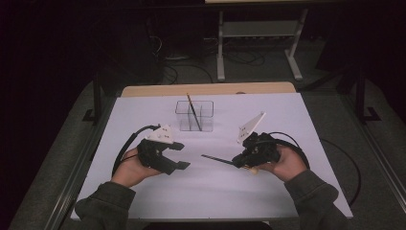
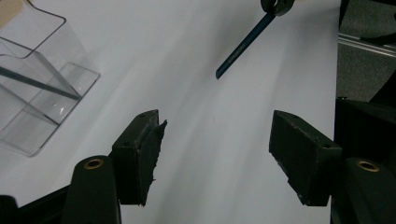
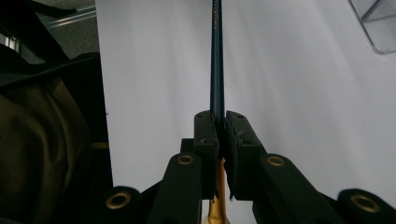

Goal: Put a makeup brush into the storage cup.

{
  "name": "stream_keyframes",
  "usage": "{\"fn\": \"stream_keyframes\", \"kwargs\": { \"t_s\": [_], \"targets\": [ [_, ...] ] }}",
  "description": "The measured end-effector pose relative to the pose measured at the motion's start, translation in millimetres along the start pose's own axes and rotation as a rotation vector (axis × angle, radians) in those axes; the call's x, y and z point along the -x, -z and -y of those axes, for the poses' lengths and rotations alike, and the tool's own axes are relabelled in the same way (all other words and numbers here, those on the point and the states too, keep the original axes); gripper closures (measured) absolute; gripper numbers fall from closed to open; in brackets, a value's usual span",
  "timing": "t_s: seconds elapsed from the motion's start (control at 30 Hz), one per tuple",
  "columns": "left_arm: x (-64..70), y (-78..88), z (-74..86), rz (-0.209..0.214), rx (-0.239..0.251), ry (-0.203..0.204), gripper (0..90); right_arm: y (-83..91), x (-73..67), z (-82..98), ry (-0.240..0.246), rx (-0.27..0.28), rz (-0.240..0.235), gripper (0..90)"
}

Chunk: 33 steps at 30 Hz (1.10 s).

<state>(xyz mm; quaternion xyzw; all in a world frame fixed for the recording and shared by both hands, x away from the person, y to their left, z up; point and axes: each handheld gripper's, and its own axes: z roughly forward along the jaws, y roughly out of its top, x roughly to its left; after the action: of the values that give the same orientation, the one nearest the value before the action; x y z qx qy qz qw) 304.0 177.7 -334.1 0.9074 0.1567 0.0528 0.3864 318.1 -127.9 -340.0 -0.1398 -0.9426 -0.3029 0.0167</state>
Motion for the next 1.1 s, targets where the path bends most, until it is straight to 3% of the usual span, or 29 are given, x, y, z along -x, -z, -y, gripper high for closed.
{"fn": "stream_keyframes", "kwargs": {
  "t_s": [0.43, 0.83, 1.1],
  "targets": [
    [7.6, -9.8, -10.8, 0.046, -0.027, -0.042, 38.0, -7.6, -7.6, -17.3, 0.051, -0.007, -0.060, 83.1],
    [16.6, -20.5, -15.6, 0.112, -0.067, -0.087, 48.0, -17.6, -16.6, -30.8, 0.113, -0.035, -0.083, 83.1],
    [18.7, -26.0, -15.7, 0.161, -0.087, -0.107, 59.7, -23.1, -21.4, -37.3, 0.134, -0.043, -0.094, 83.1]
  ]
}}
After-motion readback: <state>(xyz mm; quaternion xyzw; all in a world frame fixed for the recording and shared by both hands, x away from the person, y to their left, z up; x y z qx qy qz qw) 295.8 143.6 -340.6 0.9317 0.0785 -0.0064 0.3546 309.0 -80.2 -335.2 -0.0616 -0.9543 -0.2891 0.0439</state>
